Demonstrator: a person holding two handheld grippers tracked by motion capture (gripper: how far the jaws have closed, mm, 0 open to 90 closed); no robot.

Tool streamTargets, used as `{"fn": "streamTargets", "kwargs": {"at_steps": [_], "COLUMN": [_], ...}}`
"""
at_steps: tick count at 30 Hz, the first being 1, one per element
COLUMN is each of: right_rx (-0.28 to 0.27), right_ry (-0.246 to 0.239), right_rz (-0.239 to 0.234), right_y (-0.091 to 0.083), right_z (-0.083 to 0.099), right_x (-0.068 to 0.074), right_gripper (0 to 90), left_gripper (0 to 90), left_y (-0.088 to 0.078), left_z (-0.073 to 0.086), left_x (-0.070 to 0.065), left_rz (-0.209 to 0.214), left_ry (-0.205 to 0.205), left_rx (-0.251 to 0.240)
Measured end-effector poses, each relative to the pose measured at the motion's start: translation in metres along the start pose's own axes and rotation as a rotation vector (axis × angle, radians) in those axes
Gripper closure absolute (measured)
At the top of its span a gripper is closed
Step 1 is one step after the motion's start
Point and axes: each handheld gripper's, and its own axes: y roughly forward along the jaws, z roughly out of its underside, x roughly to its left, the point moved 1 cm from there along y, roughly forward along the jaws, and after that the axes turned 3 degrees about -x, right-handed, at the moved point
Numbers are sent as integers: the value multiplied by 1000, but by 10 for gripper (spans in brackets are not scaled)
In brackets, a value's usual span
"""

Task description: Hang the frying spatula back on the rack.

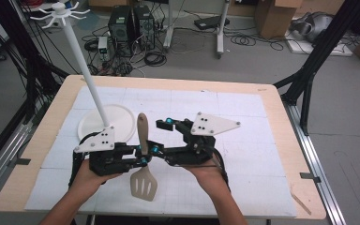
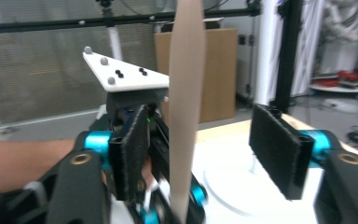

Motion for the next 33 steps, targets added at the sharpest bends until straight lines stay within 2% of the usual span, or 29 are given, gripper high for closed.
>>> {"fn": "streamTargets", "kwargs": {"at_steps": [2,6,10,16,21,23,26,29,30,33], "right_rx": [3,12,75,157,203,218,230,244,249,253], "right_ry": [14,18,-51,-80,-86,-77,-85,-93,-80,-87], "right_rz": [43,151,282,451,500,507,518,522,526,536], "right_y": [-12,-40,-68,-108,-127,-130,-131,-130,-130,-130], "right_z": [2,10,20,36,53,56,59,62,63,65], "right_x": [-3,-11,-15,-19,-23,-25,-28,-29,-29,-31], "right_gripper": [279,239,216,182,173,174,173,174,174,173], "left_gripper": [779,779,779,779,779,779,779,779,779,779], "left_y": [-4,-14,-25,-45,-59,-64,-72,-78,-80,-86], "left_z": [0,-2,-8,-29,-51,-59,-65,-71,-74,-85], "left_x": [3,10,17,34,47,52,59,66,67,71], "left_rz": [-32,-96,-156,-256,-340,-362,-402,-430,-438,-448], "left_ry": [-8,-24,-24,-27,-20,-23,-36,-37,-36,-29], "left_rx": [1,-17,-38,-69,-76,-100,-107,-97,-95,-98]}}
